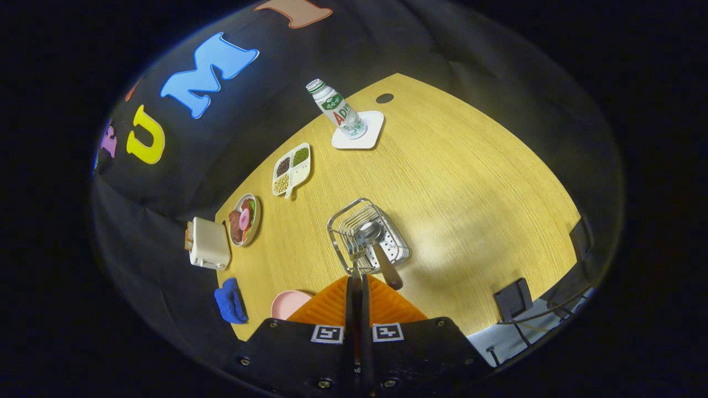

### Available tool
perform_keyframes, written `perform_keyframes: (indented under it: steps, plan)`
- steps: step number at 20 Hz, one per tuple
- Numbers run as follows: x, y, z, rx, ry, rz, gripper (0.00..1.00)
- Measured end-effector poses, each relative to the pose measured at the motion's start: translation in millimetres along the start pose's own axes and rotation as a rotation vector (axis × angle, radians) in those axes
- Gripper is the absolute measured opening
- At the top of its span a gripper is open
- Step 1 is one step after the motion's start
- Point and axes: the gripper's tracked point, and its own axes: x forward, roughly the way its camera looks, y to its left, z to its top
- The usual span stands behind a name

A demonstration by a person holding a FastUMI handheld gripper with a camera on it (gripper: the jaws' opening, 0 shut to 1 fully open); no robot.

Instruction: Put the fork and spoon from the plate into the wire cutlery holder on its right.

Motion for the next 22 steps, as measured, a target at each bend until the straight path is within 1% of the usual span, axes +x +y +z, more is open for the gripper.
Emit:
perform_keyframes:
  steps: [5, 8, 12, 20, 22]
  plan:
    - [7.9, -2.8, 4.7, 0.003, 0.002, -0.032, 0.05]
    - [16.9, -8.9, 6.8, -0.01, 0.023, -0.067, 0.05]
    - [26.1, -1.5, 12.4, -0.015, 0.022, -0.072, 0.05]
    - [31.6, -0.1, 25.4, -0.128, -0.01, -0.118, 0.04]
    - [27.7, 4.0, 32.6, -0.155, -0.05, -0.094, 0.05]
